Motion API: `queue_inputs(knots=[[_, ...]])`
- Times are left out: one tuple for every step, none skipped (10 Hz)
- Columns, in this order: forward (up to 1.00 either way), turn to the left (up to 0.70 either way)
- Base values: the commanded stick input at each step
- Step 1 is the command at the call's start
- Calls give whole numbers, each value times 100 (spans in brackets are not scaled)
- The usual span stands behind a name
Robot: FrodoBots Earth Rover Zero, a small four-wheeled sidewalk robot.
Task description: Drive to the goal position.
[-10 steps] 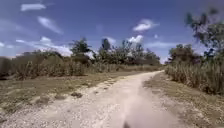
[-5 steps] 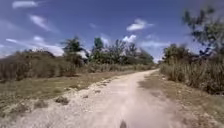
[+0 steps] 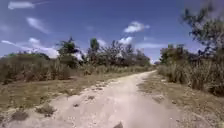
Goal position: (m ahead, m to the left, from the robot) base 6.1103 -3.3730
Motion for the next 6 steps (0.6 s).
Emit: queue_inputs(knots=[[70, -20], [70, -11], [70, -3], [70, 0], [70, 0], [70, -17]])
